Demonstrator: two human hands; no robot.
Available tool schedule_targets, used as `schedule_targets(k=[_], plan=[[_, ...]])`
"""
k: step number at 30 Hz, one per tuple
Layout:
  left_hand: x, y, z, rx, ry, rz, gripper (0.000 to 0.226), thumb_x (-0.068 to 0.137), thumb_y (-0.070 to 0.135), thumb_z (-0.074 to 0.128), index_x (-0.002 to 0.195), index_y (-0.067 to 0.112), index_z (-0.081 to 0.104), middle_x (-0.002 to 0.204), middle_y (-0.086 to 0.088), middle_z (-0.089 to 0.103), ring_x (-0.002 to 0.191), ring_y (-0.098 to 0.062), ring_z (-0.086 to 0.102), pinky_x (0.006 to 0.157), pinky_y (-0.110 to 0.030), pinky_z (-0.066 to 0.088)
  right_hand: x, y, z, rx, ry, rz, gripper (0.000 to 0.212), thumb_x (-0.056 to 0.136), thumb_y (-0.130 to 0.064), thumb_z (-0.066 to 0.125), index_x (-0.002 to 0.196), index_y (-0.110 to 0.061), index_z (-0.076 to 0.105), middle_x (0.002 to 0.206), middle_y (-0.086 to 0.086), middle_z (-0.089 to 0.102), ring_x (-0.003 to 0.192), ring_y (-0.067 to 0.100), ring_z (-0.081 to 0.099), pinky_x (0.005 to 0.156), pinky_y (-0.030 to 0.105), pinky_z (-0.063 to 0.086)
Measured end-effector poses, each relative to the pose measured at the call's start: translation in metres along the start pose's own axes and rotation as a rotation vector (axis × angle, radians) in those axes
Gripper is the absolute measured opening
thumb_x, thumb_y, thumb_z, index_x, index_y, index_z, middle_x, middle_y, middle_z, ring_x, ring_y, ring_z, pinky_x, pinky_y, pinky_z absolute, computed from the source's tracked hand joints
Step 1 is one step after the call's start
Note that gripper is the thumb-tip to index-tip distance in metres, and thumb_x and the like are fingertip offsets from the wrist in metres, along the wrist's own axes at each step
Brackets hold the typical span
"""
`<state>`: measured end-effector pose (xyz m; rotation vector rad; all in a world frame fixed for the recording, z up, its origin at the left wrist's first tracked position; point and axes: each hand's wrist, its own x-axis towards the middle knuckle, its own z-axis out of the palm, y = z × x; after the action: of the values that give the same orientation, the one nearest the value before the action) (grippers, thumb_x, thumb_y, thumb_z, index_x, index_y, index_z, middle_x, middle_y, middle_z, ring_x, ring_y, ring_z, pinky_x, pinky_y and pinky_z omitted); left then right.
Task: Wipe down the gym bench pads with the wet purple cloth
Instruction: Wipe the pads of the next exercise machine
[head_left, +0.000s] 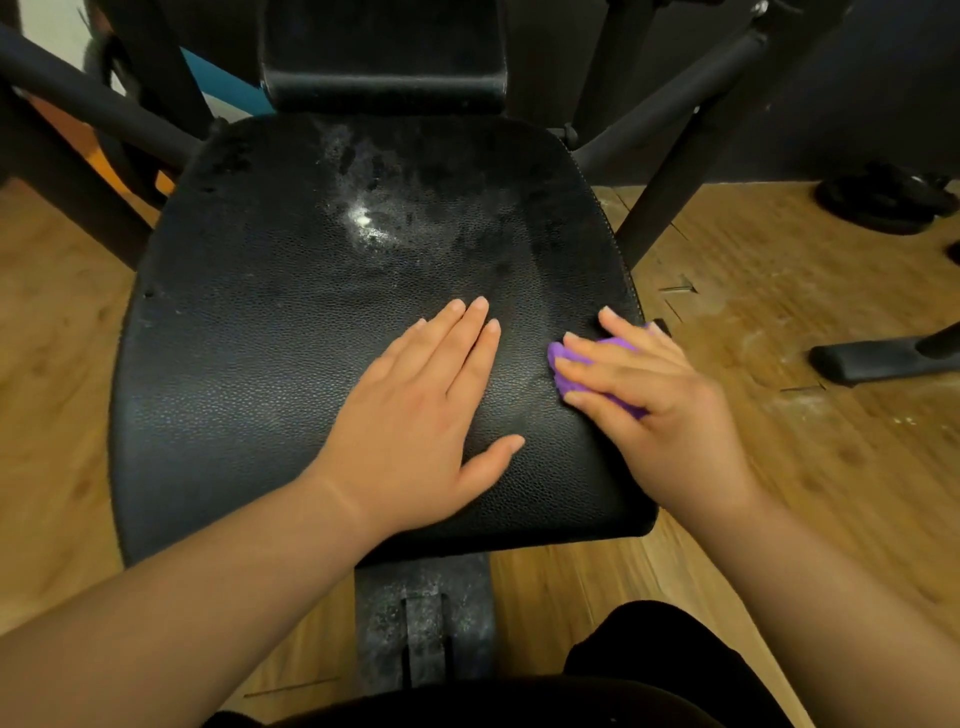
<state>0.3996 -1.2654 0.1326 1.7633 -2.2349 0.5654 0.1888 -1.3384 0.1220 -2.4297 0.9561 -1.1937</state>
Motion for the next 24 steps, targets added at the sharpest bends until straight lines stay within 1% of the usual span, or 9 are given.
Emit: schedule_targets(k=[4, 7, 9, 11, 15, 17, 20, 22, 24], plan=[[-0.002, 0.002, 0.0, 0.018, -0.013, 0.0, 0.084, 0.09, 0.062, 0.035, 0.147, 0.001, 0.035, 0.156, -0.016, 0.029, 0.145, -0.029, 0.026, 0.118, -0.04, 0.02, 0.005, 0.001, -0.004, -0.058, -0.032, -0.065, 0.031, 0.087, -0.035, 0.062, 0.118, -0.029, 0.062, 0.124, -0.016, 0.058, 0.133, 0.01, 0.044, 0.116, 0.03, 0.025], [-0.002, 0.002, 0.0, 0.034, -0.022, -0.003, 0.084, 0.091, 0.062, 0.033, 0.147, 0.0, 0.034, 0.156, -0.017, 0.028, 0.145, -0.029, 0.025, 0.118, -0.041, 0.02, 0.027, 0.005, -0.003, -0.004, 0.008, 0.02, 0.035, 0.086, -0.029, 0.067, 0.121, -0.026, 0.061, 0.122, -0.017, 0.058, 0.134, 0.01, 0.043, 0.115, 0.04, 0.031], [-0.002, 0.002, 0.0, 0.039, -0.021, 0.002, 0.084, 0.091, 0.062, 0.032, 0.147, 0.0, 0.034, 0.156, -0.017, 0.029, 0.145, -0.029, 0.025, 0.119, -0.042, 0.021, 0.024, 0.005, 0.001, -0.003, 0.044, 0.037, 0.034, 0.087, -0.028, 0.066, 0.121, -0.025, 0.062, 0.122, -0.017, 0.058, 0.133, 0.006, 0.042, 0.116, 0.036, 0.03], [-0.002, 0.002, 0.0, 0.034, -0.015, 0.006, 0.084, 0.09, 0.061, 0.033, 0.147, -0.001, 0.034, 0.155, -0.017, 0.029, 0.145, -0.03, 0.025, 0.118, -0.043, 0.022, 0.006, 0.001, 0.004, -0.054, 0.051, -0.003, 0.033, 0.088, -0.031, 0.064, 0.12, -0.025, 0.062, 0.124, -0.016, 0.057, 0.132, 0.007, 0.043, 0.116, 0.029, 0.025], [-0.002, 0.003, 0.0, 0.033, 0.001, 0.018, 0.085, 0.089, 0.061, 0.037, 0.147, -0.001, 0.034, 0.156, -0.017, 0.028, 0.145, -0.03, 0.025, 0.118, -0.044, 0.024, -0.028, -0.006, 0.006, -0.123, 0.054, -0.089, 0.026, 0.088, -0.03, 0.062, 0.114, -0.026, 0.066, 0.125, -0.013, 0.058, 0.13, 0.015, 0.048, 0.115, 0.036, 0.026], [-0.003, 0.004, 0.0, 0.029, -0.001, 0.015, 0.086, 0.088, 0.062, 0.037, 0.147, -0.001, 0.034, 0.156, -0.017, 0.028, 0.145, -0.029, 0.025, 0.118, -0.043, 0.022, -0.018, -0.005, 0.003, -0.156, 0.024, -0.119, 0.027, 0.089, -0.032, 0.061, 0.115, -0.025, 0.067, 0.125, -0.013, 0.057, 0.13, 0.015, 0.048, 0.114, 0.034, 0.026], [-0.003, 0.004, -0.001, 0.027, -0.009, 0.018, 0.087, 0.088, 0.063, 0.036, 0.148, 0.0, 0.033, 0.156, -0.017, 0.027, 0.146, -0.029, 0.024, 0.119, -0.041, 0.019, 0.012, -0.003, 0.002, -0.149, 0.016, -0.049, 0.032, 0.089, -0.033, 0.062, 0.118, -0.022, 0.068, 0.123, -0.016, 0.056, 0.131, 0.015, 0.047, 0.113, 0.03, 0.026], [-0.004, 0.003, 0.0, 0.022, -0.013, 0.02, 0.087, 0.088, 0.063, 0.036, 0.148, 0.0, 0.033, 0.156, -0.017, 0.027, 0.146, -0.029, 0.024, 0.119, -0.042, 0.02, 0.014, -0.004, 0.005, -0.141, 0.051, -0.02, 0.032, 0.089, -0.03, 0.064, 0.119, -0.022, 0.067, 0.123, -0.016, 0.055, 0.131, 0.014, 0.047, 0.113, 0.033, 0.028], [-0.004, 0.003, 0.0, 0.016, -0.015, 0.018, 0.087, 0.088, 0.063, 0.036, 0.148, 0.001, 0.032, 0.157, -0.016, 0.027, 0.146, -0.029, 0.023, 0.119, -0.042, 0.02, -0.007, -0.007, 0.008, -0.184, 0.057, -0.057, 0.031, 0.09, -0.03, 0.062, 0.119, -0.022, 0.067, 0.127, -0.013, 0.055, 0.13, 0.015, 0.048, 0.114, 0.036, 0.027]])
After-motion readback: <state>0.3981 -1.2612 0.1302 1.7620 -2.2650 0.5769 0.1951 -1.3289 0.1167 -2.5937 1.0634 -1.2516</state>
